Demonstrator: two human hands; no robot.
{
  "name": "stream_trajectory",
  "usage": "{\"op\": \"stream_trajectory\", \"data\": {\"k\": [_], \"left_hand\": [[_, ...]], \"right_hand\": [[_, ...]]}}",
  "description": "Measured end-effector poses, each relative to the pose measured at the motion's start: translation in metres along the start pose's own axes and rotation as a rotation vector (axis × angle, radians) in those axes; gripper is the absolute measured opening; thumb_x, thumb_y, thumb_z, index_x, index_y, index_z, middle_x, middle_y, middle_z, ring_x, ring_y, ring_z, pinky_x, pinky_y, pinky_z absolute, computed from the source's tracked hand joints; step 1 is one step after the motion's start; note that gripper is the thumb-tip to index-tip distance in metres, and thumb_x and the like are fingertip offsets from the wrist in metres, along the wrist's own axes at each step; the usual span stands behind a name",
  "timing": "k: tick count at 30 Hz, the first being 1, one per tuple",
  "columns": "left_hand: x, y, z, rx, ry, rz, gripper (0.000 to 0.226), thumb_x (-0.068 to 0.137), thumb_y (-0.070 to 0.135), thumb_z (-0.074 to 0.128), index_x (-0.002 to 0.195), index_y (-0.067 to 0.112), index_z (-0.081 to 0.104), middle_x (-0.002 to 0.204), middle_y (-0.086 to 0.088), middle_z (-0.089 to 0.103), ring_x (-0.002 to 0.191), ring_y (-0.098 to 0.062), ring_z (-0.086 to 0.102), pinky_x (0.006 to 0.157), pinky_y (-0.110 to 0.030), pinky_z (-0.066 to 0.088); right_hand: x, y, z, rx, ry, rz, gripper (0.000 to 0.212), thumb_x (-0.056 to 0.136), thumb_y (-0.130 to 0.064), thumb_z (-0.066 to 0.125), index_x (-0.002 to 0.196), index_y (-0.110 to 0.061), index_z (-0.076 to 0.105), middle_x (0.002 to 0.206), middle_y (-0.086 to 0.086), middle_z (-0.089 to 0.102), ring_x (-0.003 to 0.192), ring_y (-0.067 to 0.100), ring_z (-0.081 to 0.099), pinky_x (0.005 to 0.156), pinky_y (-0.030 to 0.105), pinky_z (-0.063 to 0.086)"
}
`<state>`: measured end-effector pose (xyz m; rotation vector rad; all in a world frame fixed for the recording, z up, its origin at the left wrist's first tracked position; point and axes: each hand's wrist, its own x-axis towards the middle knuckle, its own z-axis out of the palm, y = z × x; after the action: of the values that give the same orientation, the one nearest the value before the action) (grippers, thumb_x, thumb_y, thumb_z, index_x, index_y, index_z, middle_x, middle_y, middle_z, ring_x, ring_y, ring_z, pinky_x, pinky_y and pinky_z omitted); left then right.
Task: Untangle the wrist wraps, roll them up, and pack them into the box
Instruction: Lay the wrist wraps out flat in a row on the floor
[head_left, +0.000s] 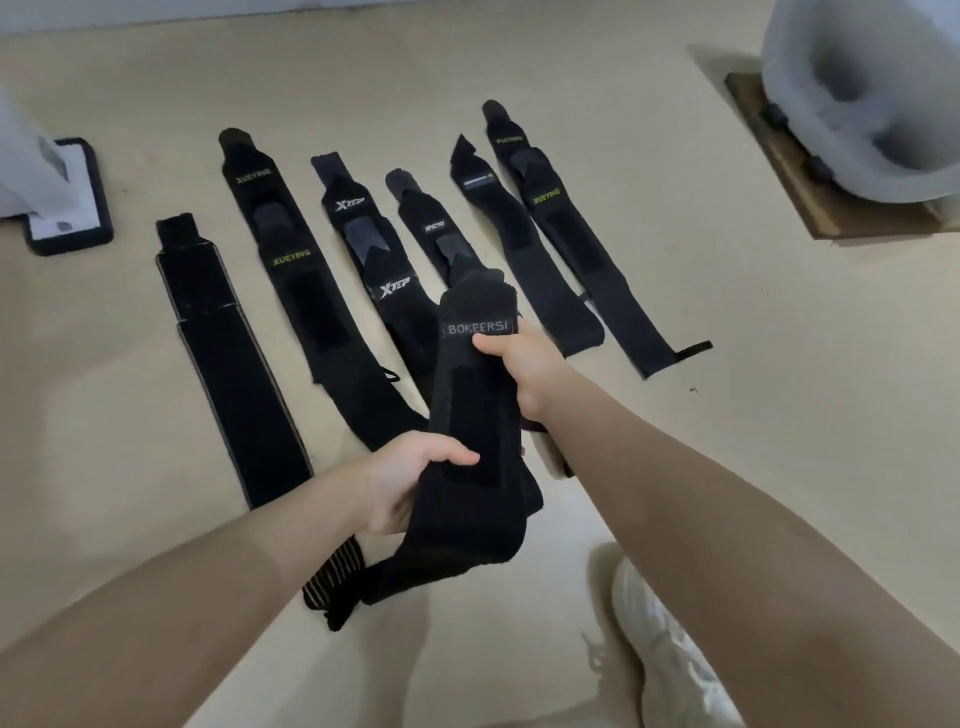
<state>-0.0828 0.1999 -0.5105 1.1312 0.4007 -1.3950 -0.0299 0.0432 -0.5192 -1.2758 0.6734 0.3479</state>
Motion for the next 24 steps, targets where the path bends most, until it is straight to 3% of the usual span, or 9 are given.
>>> {"op": "stream_trajectory", "data": {"k": [3,6,11,14,17,20,24], "left_hand": [[0.019,0.016,0.032,-0.046,0.034,0.015,0.025,0.085,0.02,0.055,0.104,0.009,0.067,0.091,-0.008,0.075,0.078,-0.023,0.072,0.072,-0.032,0.055],[0.047,0.035,0.071,-0.088,-0.003,0.044,0.035,0.086,0.026,0.052,0.116,0.011,0.065,0.108,-0.007,0.071,0.098,-0.025,0.068,0.088,-0.035,0.052],[0.106,0.079,0.126,-0.194,-0.118,0.127,0.058,0.078,0.05,0.052,0.124,0.016,0.06,0.124,-0.01,0.064,0.117,-0.028,0.059,0.106,-0.044,0.039],[0.128,0.098,0.162,-0.257,-0.263,0.093,0.07,0.076,0.061,0.047,0.126,0.016,0.062,0.122,-0.014,0.064,0.113,-0.028,0.06,0.101,-0.041,0.043],[0.141,0.109,0.193,-0.248,-0.364,0.072,0.064,0.083,0.06,0.038,0.128,0.02,0.059,0.118,-0.017,0.064,0.108,-0.028,0.063,0.094,-0.039,0.048],[0.159,0.114,0.204,-0.275,-0.235,0.017,0.063,0.079,0.057,0.053,0.13,0.02,0.058,0.128,-0.011,0.061,0.121,-0.026,0.056,0.106,-0.042,0.04],[0.185,0.101,0.198,-0.305,0.056,-0.073,0.051,0.08,0.048,0.062,0.119,0.015,0.064,0.116,-0.004,0.069,0.11,-0.023,0.063,0.099,-0.041,0.047]], "right_hand": [[0.017,-0.013,-0.034,-0.013,-0.02,-0.047,0.024,0.091,0.002,0.052,0.108,-0.014,0.06,0.101,0.006,0.066,0.091,0.021,0.063,0.078,0.031,0.053],[0.037,-0.034,-0.069,-0.159,-0.047,-0.122,0.022,0.093,-0.004,0.052,0.113,-0.013,0.054,0.103,0.004,0.064,0.094,0.018,0.062,0.084,0.03,0.051],[0.079,-0.087,-0.135,-0.32,-0.052,-0.221,0.038,0.093,-0.003,0.052,0.127,-0.018,0.045,0.108,0.0,0.06,0.095,0.013,0.059,0.086,0.029,0.051],[0.102,-0.119,-0.178,-0.307,-0.05,-0.187,0.043,0.092,0.003,0.048,0.13,-0.016,0.046,0.105,0.002,0.062,0.094,0.018,0.061,0.086,0.036,0.053],[0.12,-0.142,-0.206,-0.241,-0.113,-0.138,0.042,0.094,0.004,0.043,0.128,-0.019,0.047,0.098,-0.003,0.062,0.085,0.013,0.061,0.073,0.027,0.052],[0.14,-0.143,-0.217,-0.303,-0.191,-0.097,0.043,0.094,0.004,0.044,0.129,-0.02,0.048,0.113,0.003,0.063,0.099,0.019,0.061,0.086,0.032,0.051],[0.164,-0.132,-0.218,-0.329,-0.211,-0.028,0.049,0.089,0.009,0.043,0.124,-0.024,0.053,0.115,0.003,0.064,0.107,0.023,0.06,0.094,0.04,0.05]]}}
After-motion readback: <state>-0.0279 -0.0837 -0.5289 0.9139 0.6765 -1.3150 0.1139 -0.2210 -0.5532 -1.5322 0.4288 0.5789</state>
